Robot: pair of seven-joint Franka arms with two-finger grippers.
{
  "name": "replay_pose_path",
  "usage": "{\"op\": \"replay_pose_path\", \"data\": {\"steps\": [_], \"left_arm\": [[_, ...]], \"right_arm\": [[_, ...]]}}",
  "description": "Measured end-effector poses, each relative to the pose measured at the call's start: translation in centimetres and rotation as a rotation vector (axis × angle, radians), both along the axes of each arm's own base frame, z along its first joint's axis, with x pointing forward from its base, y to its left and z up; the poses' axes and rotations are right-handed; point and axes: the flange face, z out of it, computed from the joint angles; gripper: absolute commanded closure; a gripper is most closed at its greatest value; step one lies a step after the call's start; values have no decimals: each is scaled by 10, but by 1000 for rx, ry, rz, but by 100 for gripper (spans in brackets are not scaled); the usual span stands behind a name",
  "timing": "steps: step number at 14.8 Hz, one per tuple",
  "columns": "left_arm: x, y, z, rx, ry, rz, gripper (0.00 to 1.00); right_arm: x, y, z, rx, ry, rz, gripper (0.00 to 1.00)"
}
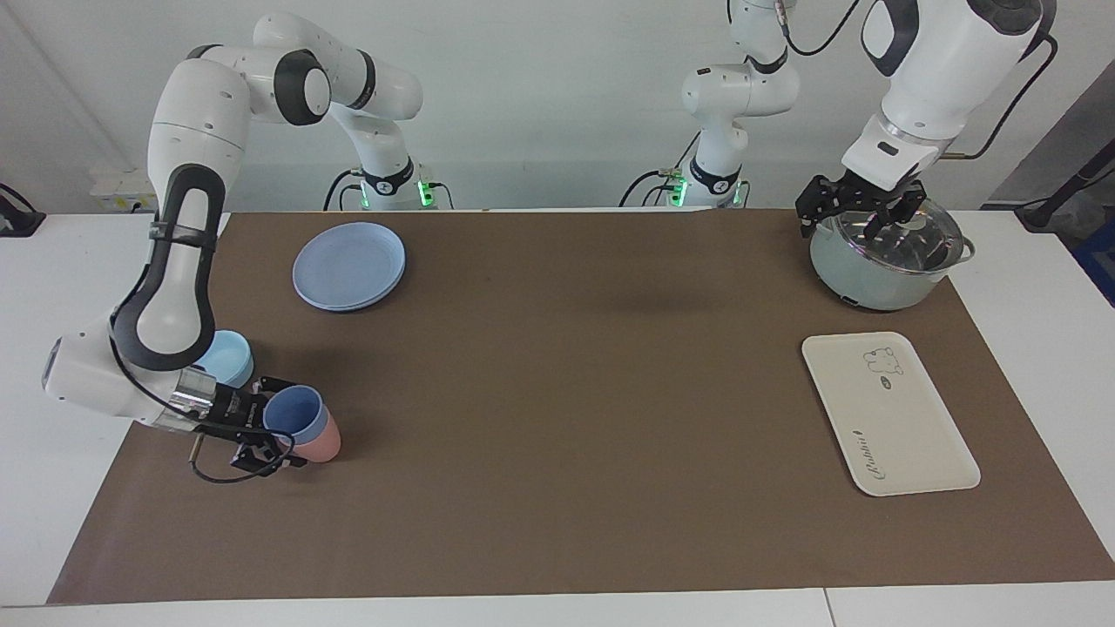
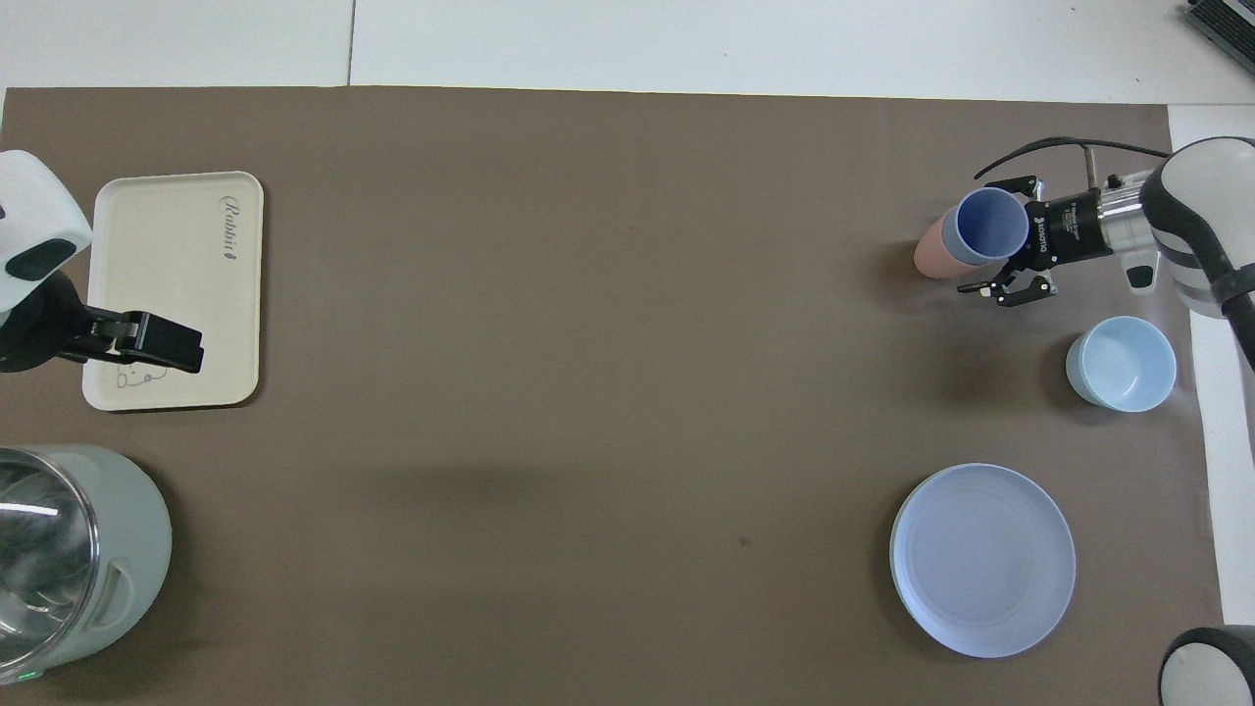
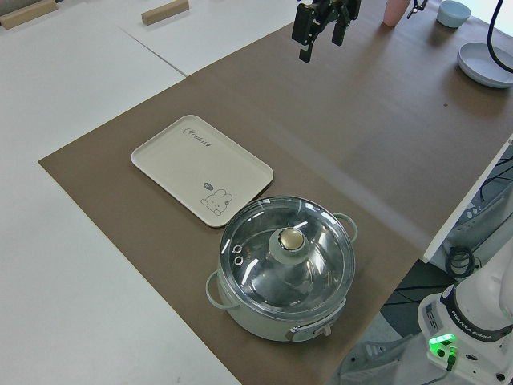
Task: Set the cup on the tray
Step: 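Lower the right gripper and grasp the nested cups by the rim, then lift the cups with the right gripper while the left gripper reaches in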
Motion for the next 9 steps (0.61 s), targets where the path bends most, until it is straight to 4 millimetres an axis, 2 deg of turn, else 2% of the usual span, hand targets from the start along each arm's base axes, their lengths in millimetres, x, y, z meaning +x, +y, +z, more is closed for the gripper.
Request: {"op": "replay_pose_path", "data": {"steps": [2, 3, 4, 9], "left_arm": [[0, 0, 1, 0, -1, 0, 0], [-1, 0, 1, 0, -2, 0, 0], [-1, 0, 1, 0, -2, 0, 0], [-1, 2, 3, 0, -7, 9, 0]], "right_arm": [[-2, 4, -1, 30, 2, -15, 2], [-3, 6, -1, 44, 2, -21, 38], [-4, 9, 0, 61, 1, -22, 99], [-10, 40, 16, 152, -48, 94, 100]]}}
